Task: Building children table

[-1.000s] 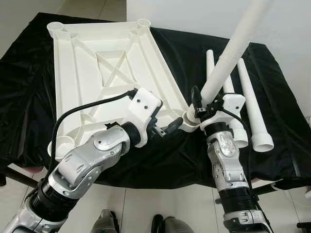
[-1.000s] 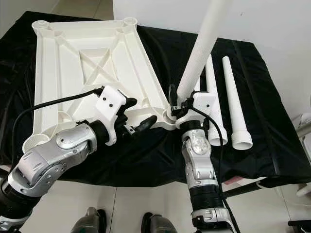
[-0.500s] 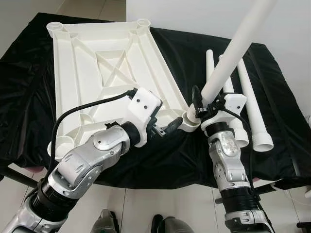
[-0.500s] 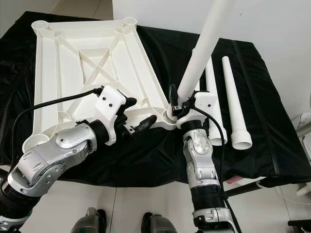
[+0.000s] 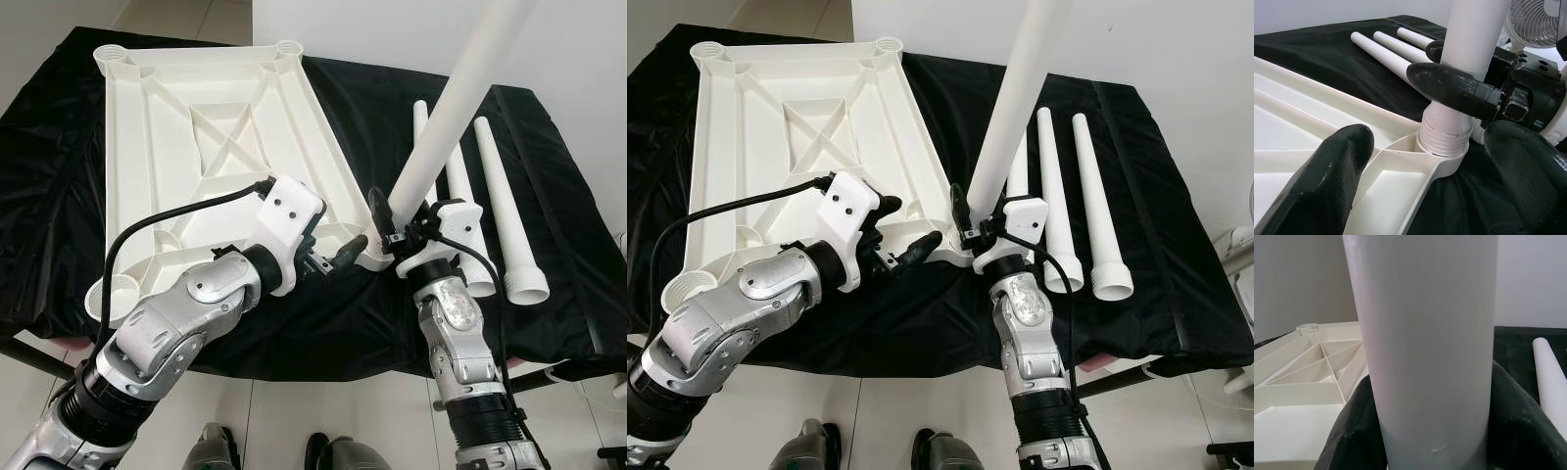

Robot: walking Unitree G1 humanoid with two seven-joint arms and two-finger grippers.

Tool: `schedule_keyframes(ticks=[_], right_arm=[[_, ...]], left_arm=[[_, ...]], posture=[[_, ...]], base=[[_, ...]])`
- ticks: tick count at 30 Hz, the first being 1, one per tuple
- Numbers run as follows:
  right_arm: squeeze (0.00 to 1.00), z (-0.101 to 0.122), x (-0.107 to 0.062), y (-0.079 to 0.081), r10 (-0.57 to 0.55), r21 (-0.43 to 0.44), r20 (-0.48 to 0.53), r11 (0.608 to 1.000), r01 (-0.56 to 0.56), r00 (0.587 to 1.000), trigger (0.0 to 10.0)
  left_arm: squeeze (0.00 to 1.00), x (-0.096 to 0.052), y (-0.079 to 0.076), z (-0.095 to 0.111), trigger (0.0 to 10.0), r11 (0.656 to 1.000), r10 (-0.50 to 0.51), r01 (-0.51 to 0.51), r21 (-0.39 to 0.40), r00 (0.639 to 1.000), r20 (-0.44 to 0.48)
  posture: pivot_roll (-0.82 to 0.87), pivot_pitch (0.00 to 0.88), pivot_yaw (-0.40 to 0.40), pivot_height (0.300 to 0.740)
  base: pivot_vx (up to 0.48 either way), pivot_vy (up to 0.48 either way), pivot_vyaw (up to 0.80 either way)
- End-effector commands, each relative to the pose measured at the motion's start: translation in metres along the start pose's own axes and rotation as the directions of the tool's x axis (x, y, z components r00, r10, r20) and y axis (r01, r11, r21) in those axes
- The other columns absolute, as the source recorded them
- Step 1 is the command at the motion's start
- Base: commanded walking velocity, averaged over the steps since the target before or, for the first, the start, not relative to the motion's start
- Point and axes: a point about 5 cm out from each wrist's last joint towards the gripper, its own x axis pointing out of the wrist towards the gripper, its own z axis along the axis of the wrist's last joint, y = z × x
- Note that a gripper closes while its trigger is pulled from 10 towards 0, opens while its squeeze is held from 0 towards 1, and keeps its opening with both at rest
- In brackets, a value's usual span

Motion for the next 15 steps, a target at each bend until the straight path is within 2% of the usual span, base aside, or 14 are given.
schedule_keyframes(ticks=[1, 7, 10, 11, 13, 15], right_arm=[[0.0, -0.02, -0.012, 0.001, 0.019, -0.012, -0.109, 1.0, -0.021, 0.994, 10.0], [0.0, -0.022, -0.016, 0.001, 0.037, -0.046, -0.115, 0.998, -0.043, 0.993, 10.0], [0.0, -0.027, -0.019, -0.005, -0.019, 0.033, -0.139, 0.999, 0.024, 0.99, 10.0], [0.0, -0.027, -0.019, -0.005, -0.019, 0.033, -0.139, 0.999, 0.024, 0.99, 10.0], [0.0, -0.031, -0.024, -0.011, -0.075, 0.106, -0.157, 0.99, 0.092, 0.985, 10.0], [0.0, -0.031, -0.024, -0.011, -0.075, 0.106, -0.157, 0.99, 0.092, 0.985, 10.0]], left_arm=[[0.0, -0.001, -0.008, -0.003, 10.0, 0.989, -0.147, 0.147, -0.002, 0.989, -0.018], [0.0, -0.001, -0.007, -0.003, 10.0, 0.989, -0.146, 0.146, -0.002, 0.989, -0.018], [0.0, -0.001, -0.007, -0.002, 10.0, 0.989, -0.145, 0.145, -0.002, 0.989, -0.016], [0.0, -0.001, -0.007, -0.002, 10.0, 0.989, -0.145, 0.145, -0.002, 0.989, -0.016], [0.0, -0.001, -0.007, -0.002, 10.0, 0.99, -0.144, 0.144, -0.001, 0.989, -0.015], [0.0, -0.001, -0.007, -0.002, 10.0, 0.99, -0.144, 0.144, -0.001, 0.989, -0.015]], posture=[[0.12, 0.187, -0.082, 0.74], [0.12, 0.188, -0.082, 0.74], [0.12, 0.188, -0.082, 0.74], [0.12, 0.188, -0.082, 0.74], [0.12, 0.188, -0.082, 0.74], [0.12, 0.188, -0.082, 0.74]], base=[[0.0, 0.0, 0.0], [0.0, 0.0, 0.0], [0.0, 0.0, 0.0], [0.0, 0.0, 0.0], [0.0, 0.0, 0.0], [0.0, 0.0, 0.0]])
